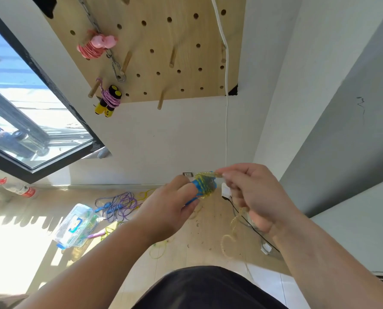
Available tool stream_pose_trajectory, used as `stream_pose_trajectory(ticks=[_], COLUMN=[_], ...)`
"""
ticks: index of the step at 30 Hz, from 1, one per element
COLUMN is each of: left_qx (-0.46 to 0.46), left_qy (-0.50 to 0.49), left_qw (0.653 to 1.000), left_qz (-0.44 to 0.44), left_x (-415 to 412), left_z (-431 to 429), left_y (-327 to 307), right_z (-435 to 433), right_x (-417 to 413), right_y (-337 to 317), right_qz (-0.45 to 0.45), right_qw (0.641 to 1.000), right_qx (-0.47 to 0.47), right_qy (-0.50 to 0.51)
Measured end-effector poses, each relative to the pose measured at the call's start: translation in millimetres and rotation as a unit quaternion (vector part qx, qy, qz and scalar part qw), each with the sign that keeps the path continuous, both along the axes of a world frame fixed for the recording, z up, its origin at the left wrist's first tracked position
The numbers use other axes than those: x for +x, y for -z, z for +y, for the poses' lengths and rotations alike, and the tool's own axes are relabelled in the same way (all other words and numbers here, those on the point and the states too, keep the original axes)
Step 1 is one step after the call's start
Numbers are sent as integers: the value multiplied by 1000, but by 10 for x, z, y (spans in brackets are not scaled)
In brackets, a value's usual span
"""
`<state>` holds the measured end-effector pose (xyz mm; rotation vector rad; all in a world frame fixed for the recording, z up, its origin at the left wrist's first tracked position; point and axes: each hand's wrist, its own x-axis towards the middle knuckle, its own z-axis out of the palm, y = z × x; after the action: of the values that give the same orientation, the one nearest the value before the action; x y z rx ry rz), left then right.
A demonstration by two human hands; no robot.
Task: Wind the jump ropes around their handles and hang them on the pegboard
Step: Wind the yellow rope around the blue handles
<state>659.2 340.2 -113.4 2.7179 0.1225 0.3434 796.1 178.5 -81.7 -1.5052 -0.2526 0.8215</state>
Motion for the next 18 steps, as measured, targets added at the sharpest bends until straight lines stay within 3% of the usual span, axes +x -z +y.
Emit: stream_pose_trajectory(ticks=[2,5,11,18], left_qx=[47,35,-119,-182], left_qy=[28,18,-123,-147], left_qw=[998,999,985,972], left_qz=[18,8,2,-35], left_x=[-13,15,130,187], left_z=[22,13,-14,-85], left_y=[34,14,-85,-150], right_z=[-8,21,94,84], right_x=[88,101,-92,-204], right_y=[-48,-73,-1,65], right_qz=[105,139,36,-44], right_qw=[994,989,999,998], right_qx=[37,56,34,45], right_qy=[9,1,-18,6])
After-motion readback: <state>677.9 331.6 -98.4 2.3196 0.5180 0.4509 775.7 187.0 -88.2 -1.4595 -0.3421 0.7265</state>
